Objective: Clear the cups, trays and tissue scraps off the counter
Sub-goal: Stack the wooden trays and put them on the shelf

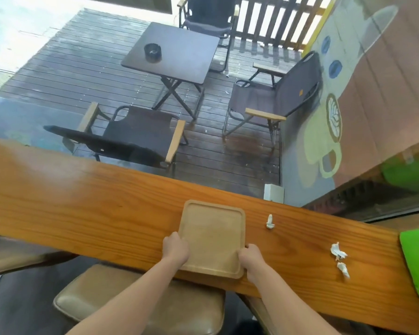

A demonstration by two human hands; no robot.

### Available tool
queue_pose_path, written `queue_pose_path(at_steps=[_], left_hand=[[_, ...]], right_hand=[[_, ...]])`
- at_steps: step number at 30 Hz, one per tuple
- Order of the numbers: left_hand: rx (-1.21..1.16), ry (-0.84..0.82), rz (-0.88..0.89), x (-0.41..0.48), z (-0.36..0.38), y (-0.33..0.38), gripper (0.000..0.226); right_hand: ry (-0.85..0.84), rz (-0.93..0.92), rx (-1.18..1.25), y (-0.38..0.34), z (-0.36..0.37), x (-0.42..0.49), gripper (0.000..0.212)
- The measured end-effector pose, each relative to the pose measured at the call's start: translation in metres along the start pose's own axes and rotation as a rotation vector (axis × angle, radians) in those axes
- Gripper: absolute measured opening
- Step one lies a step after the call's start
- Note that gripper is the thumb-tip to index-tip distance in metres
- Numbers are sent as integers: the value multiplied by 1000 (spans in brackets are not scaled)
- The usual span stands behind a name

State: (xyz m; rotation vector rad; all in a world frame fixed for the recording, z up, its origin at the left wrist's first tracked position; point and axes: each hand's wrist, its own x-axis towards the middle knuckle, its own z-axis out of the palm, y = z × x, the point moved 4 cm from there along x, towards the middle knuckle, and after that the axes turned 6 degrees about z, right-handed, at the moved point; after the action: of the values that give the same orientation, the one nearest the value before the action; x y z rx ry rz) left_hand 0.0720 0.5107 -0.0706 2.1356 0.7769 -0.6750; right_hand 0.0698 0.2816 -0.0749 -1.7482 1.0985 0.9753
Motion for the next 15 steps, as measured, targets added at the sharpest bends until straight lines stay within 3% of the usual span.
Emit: queue_pose_path(at_steps=[3,7,11,15], left_hand=[[179,-5,71,0,-6,8,25],[237,-10,83,4,-14,12,22],[172,-42,77,12,-20,11,19],[-59,-95,-29,24,-22,1,42]], right_hand=[[34,-15,-39,-5,2,-3,46],[91,-6,-109,-10,2,-8,46],[41,-2,-106,-8,3,-8,46],[1,28,-3,-9,5,-7,63]])
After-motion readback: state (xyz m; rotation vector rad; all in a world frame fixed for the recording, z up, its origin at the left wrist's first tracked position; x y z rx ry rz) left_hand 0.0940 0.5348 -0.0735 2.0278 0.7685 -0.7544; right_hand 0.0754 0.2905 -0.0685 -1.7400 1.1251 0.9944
